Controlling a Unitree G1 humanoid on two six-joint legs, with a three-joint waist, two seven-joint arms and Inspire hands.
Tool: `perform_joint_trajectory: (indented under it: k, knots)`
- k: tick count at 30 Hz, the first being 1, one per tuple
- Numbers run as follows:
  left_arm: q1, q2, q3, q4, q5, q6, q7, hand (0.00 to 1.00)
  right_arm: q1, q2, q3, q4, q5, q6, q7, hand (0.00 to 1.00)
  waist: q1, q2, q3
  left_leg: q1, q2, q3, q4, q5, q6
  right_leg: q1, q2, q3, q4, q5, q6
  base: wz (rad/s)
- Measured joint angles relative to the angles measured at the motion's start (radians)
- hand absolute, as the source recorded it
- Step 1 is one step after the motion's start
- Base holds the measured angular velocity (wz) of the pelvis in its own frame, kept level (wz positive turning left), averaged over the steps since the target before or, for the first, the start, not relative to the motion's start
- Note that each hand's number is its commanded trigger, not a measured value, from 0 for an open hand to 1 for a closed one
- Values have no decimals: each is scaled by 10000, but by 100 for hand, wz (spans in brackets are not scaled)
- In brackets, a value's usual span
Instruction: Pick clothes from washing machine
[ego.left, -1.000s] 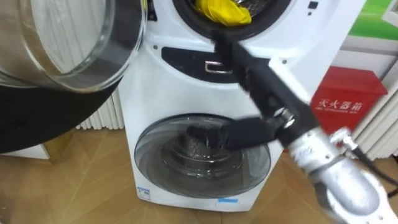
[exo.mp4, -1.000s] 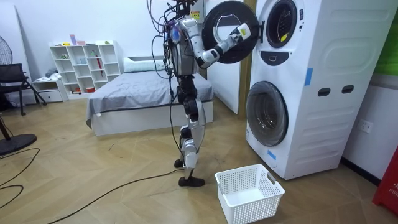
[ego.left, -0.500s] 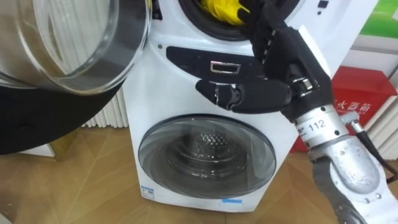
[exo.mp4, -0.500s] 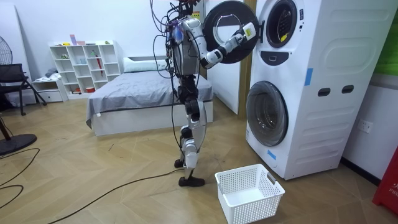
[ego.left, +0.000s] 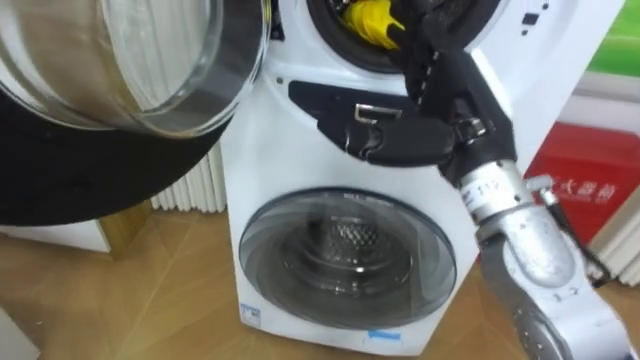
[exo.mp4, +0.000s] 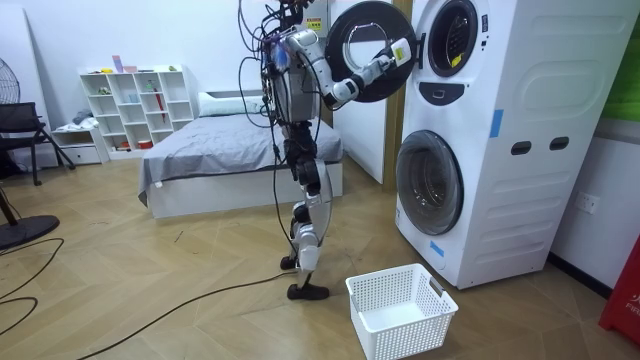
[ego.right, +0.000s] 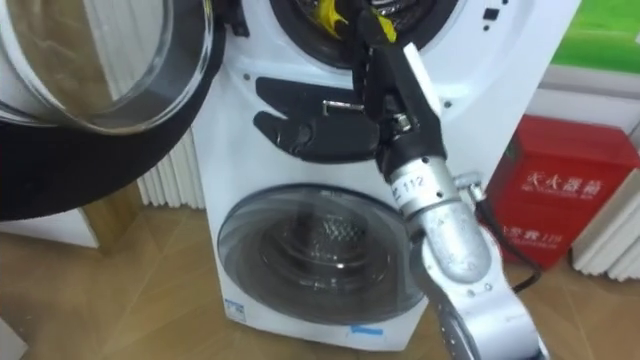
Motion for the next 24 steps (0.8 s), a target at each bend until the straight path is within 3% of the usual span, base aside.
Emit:
perform_joint_trajectory:
  k: [1,2,3,4,5,6,7,8,9,10,11,13,14,16,17,19,20,21,22,23,24]
  knots:
    - [113,1,23,-4,-7,61,-55,0,-3,33,30,181,-30,-20,-5,0,9,-18,-50,-341,-19,-67,601,92,-34,66,-18,77,-5,-81,-126,30]
    - [183,-19,50,-26,-3,116,-107,0,16,24,26,282,-25,-18,-92,0,-74,-81,-46,-834,-82,-139,851,113,-104,133,-26,332,-8,-184,-130,41]
    - [190,-47,50,-41,1,124,-128,0,15,-9,-8,296,-20,-18,-161,0,-70,-98,-43,-1076,-223,-145,614,124,-120,141,-32,499,3,-266,-70,43]
    - [214,-85,60,-97,5,120,-164,0,13,-28,-125,302,64,-18,-249,0,55,-166,-43,-1547,-455,-109,-230,312,-159,141,-92,842,8,-338,-27,6]
    - [259,-90,146,-111,6,116,-182,0,-41,-30,-162,329,140,-15,-305,0,255,-228,-74,-1845,-585,-47,-1368,882,-102,153,-158,1118,-4,-399,30,-16]
    - [315,-87,250,-114,5,116,-184,0,-53,-25,-161,332,163,-14,-313,0,399,-209,-82,-1935,-582,-13,-1747,1317,-54,197,-182,1245,-9,-446,70,-39]
    - [471,-61,492,-122,-5,114,-194,0,-53,-37,-142,318,197,-14,-305,0,477,-161,-100,-2008,-567,-10,-2285,2080,11,326,-209,1359,-40,-556,146,-26]
    - [570,1,579,-129,-2,114,-260,0,-53,-96,-145,310,196,-13,-313,0,393,-201,-167,-1996,-612,28,-2402,2730,221,389,-269,1361,-14,-670,240,-11]
    - [579,38,582,-132,-4,113,-320,0,-52,-140,-145,304,190,-11,-318,0,307,-271,-201,-1992,-697,51,-2380,2851,374,394,-346,1341,10,-729,295,8]
    - [547,56,576,-126,-7,87,-375,0,-53,-198,-146,293,168,1,-320,0,224,-406,-246,-1962,-901,200,-2264,2833,600,454,-586,1305,-1,-852,446,3]
    - [486,54,576,-124,-1,-49,-407,0,-52,-217,-145,250,163,2,-336,0,123,-545,-215,-1876,-1115,396,-2049,2658,729,584,-901,1258,-16,-949,626,0]
    - [295,36,558,-125,-6,-182,-409,0,-52,-306,-173,119,126,-5,-350,0,-164,-495,-155,-1837,-1370,407,-1589,2155,916,834,-1179,1120,144,-995,791,9]
    - [84,56,555,-117,-5,-228,-409,0,-52,-413,-174,112,-45,-11,-382,0,-242,-397,-88,-1745,-1499,450,-1368,1850,1054,808,-1345,1100,633,-1063,945,10]
    - [-236,174,553,-52,-77,-315,-408,0,-51,-479,-196,118,-240,-23,-471,0,-266,-333,-36,-1542,-1671,661,-1297,1510,1195,475,-1650,1114,1838,-1125,1128,-9]
    - [-351,224,556,-58,-97,-343,-408,0,-51,-492,-202,118,-258,-28,-510,0,-304,-329,-25,-1454,-1745,670,-1322,1431,1244,329,-1773,1028,2309,-1083,1202,0]
    - [-684,375,512,-71,-95,-516,-270,0,-47,-567,-199,129,-290,-41,-501,0,-447,-331,-1,-886,-1984,691,-1626,1189,1474,-203,-2112,932,3886,-530,1641,0]
    - [-711,382,508,-105,-98,-515,-259,0,-36,-594,-201,166,-267,-42,-487,0,-512,-277,12,-689,-1982,633,-1716,1134,1502,-311,-2108,939,4225,-221,1605,0]
    - [-723,422,446,-197,-97,-511,-227,0,23,-622,-218,185,-294,-41,-524,0,-539,-175,18,-360,-1917,472,-1930,1056,1531,-525,-2047,941,4574,-209,1576,-4]
    - [-771,449,423,-310,-56,-512,-108,0,25,-623,-222,177,-358,-41,-531,0,-531,-139,27,-145,-1770,383,-2152,1036,1512,-931,-1855,913,4446,-631,1404,-4]
    - [-900,448,396,-300,-59,-508,-86,0,86,-631,-225,194,-452,-36,-514,0,-535,-24,65,36,-1566,177,-2337,1020,1489,-1396,-1483,910,3922,-847,1205,0]
    - [-935,459,309,-295,-72,-506,-82,0,158,-627,-225,171,-499,-46,-525,0,-562,52,79,116,-1487,90,-2410,1018,1485,-1600,-1284,915,3471,-854,1175,14]
